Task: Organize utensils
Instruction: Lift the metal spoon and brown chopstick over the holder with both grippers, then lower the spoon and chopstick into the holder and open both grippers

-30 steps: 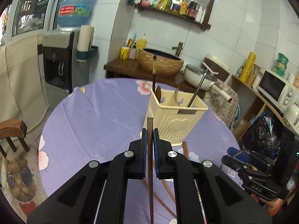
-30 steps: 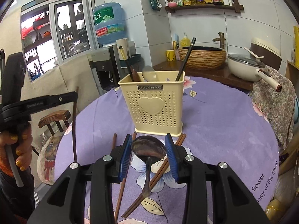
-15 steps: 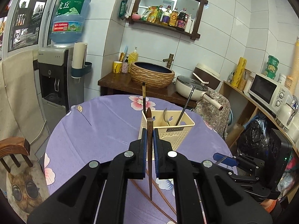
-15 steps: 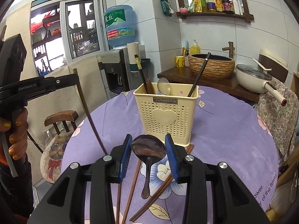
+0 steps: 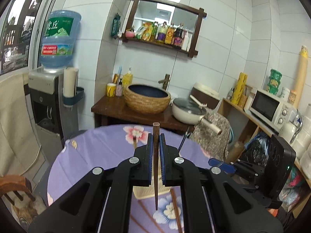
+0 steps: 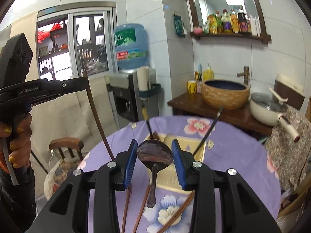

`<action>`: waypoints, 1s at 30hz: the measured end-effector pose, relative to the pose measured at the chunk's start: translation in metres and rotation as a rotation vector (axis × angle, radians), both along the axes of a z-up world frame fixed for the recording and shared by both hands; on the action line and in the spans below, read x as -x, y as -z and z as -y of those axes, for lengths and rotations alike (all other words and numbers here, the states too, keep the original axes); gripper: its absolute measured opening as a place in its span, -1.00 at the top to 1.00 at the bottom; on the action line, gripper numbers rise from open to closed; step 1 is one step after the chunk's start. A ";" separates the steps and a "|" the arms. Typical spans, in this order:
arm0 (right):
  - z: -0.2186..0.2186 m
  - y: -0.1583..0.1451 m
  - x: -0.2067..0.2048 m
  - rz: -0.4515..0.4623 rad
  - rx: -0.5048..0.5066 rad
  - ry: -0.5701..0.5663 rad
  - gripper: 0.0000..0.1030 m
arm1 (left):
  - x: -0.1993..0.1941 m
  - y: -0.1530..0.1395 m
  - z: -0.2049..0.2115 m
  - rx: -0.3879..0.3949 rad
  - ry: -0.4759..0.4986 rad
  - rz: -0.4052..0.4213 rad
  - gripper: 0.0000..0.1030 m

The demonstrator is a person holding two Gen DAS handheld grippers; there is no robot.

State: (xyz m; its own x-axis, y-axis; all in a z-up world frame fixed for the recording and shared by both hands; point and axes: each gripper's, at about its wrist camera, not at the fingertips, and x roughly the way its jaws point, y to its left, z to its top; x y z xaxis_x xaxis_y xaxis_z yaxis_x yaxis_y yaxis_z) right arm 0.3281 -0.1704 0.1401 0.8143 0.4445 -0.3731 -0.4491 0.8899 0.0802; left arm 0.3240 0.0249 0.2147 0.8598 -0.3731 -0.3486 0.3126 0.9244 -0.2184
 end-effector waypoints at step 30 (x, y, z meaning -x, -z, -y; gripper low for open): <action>-0.013 0.084 -0.095 -0.043 0.091 0.160 0.31 | -0.107 0.104 0.058 -0.074 -0.118 -0.170 0.87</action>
